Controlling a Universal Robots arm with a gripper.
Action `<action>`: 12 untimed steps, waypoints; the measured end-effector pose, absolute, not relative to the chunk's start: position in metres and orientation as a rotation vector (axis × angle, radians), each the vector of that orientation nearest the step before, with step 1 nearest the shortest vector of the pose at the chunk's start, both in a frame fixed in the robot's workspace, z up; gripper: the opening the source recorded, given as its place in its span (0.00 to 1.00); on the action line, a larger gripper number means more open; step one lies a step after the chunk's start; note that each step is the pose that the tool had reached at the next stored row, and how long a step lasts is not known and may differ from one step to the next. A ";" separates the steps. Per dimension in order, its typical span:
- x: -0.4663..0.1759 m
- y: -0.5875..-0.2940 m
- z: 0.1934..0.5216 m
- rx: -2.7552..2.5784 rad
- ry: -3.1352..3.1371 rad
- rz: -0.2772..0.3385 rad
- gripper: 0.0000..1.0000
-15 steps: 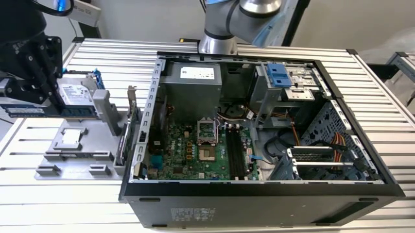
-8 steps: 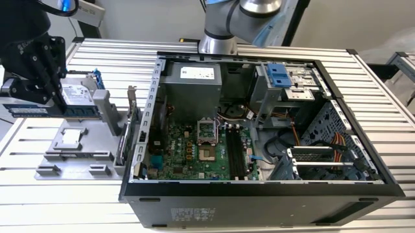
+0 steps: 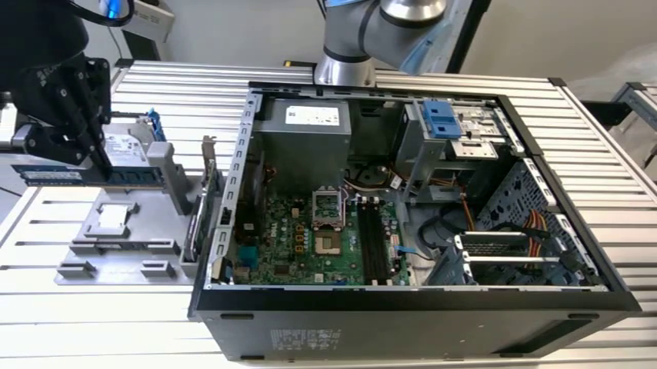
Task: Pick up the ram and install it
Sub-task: 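Pick up the ram and move it above insertion slot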
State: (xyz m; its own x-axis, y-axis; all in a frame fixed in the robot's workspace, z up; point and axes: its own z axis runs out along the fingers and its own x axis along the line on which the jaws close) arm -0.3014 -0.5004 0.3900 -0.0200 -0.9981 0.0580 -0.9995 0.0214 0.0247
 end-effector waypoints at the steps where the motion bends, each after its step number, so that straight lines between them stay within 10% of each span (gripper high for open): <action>1: -0.301 -0.500 0.390 2.157 -2.202 0.035 0.00; 12: -0.293 -0.500 0.390 2.157 -2.202 0.035 0.00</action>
State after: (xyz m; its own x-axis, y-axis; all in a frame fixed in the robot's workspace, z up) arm -0.2933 -0.5004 0.3900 -0.0200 -0.9981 0.0580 -0.9995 0.0215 0.0247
